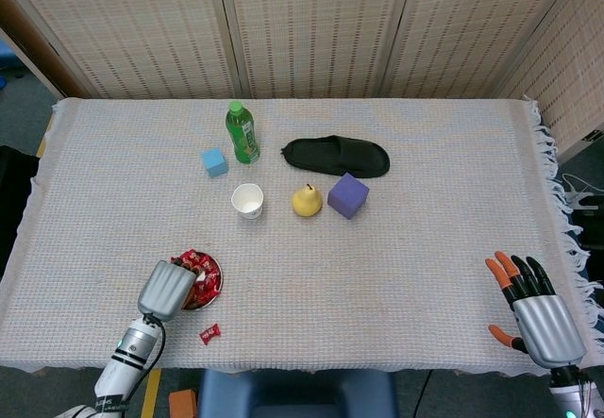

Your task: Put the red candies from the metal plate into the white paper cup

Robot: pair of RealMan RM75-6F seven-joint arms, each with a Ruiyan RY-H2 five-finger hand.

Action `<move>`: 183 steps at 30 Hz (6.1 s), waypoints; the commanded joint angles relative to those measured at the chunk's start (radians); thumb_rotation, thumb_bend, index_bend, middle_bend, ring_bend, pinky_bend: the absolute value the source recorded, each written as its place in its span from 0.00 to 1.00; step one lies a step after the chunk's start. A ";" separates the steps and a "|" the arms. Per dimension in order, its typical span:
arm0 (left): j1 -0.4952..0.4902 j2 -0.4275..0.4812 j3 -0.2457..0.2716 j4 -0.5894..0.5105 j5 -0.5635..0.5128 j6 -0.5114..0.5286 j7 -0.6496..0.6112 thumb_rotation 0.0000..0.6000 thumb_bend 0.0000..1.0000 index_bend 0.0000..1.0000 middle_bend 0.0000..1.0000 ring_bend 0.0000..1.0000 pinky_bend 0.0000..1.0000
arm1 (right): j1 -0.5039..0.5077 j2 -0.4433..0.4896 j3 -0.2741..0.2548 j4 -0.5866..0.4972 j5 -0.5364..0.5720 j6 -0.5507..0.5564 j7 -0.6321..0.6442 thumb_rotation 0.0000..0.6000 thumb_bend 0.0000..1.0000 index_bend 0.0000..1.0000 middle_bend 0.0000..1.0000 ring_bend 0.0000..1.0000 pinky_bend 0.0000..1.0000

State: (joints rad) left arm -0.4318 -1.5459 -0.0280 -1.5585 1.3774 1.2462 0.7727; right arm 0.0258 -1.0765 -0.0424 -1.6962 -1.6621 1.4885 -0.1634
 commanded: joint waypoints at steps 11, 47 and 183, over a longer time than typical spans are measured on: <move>-0.107 0.034 -0.136 -0.038 -0.039 -0.072 -0.087 1.00 0.38 0.56 0.56 0.52 0.93 | 0.006 -0.001 0.015 -0.002 0.036 -0.013 0.000 1.00 0.05 0.00 0.00 0.00 0.00; -0.531 -0.214 -0.318 0.438 -0.238 -0.314 -0.135 1.00 0.39 0.55 0.55 0.52 0.91 | 0.028 0.022 0.050 -0.001 0.133 -0.056 0.057 1.00 0.05 0.00 0.00 0.00 0.00; -0.143 -0.090 -0.233 0.125 0.172 -0.130 -0.292 1.00 0.45 0.60 0.65 0.69 1.00 | 0.018 -0.009 0.030 -0.006 0.090 -0.052 -0.018 1.00 0.05 0.00 0.00 0.00 0.00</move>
State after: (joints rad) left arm -0.5217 -1.6060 -0.2153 -1.4764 1.5903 1.1666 0.4995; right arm 0.0407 -1.0846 -0.0198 -1.7006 -1.5837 1.4434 -0.1790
